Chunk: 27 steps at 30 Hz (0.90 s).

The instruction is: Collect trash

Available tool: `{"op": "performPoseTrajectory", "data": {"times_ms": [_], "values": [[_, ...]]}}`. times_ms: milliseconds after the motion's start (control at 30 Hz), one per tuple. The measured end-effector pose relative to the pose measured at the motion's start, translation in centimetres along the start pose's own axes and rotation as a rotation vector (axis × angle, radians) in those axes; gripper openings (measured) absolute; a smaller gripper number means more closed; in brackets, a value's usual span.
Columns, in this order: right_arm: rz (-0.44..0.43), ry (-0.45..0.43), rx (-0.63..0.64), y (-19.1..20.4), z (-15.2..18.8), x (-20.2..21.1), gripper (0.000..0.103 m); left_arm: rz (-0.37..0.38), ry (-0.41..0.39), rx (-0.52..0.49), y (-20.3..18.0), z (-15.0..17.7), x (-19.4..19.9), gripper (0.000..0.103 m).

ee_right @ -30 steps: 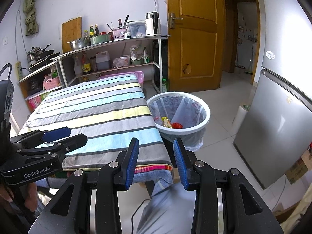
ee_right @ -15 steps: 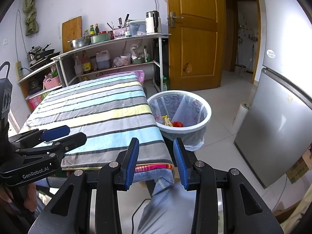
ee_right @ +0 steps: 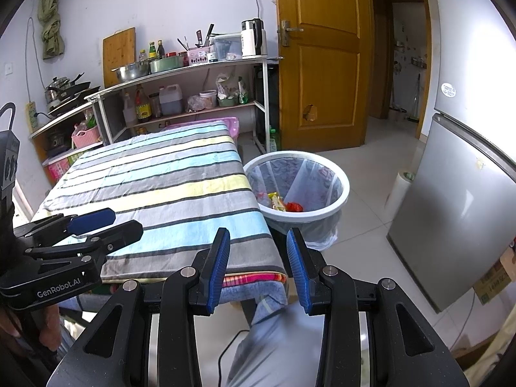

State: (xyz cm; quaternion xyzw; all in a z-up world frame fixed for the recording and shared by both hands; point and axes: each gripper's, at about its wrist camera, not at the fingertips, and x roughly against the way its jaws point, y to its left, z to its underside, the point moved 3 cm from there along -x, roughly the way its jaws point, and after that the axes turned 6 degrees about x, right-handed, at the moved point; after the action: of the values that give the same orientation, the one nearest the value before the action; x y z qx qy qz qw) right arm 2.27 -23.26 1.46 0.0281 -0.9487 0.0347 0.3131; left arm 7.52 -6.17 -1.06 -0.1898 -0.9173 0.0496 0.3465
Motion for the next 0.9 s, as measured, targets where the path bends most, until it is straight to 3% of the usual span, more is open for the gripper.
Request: {"op": "performPoseTrajectory", "data": {"times_ms": [900], "values": [[-0.002, -0.005, -0.001, -0.02, -0.09, -0.09, 0.038, 0.002, -0.006, -0.013, -0.47, -0.30, -0.04, 0.058]]}}
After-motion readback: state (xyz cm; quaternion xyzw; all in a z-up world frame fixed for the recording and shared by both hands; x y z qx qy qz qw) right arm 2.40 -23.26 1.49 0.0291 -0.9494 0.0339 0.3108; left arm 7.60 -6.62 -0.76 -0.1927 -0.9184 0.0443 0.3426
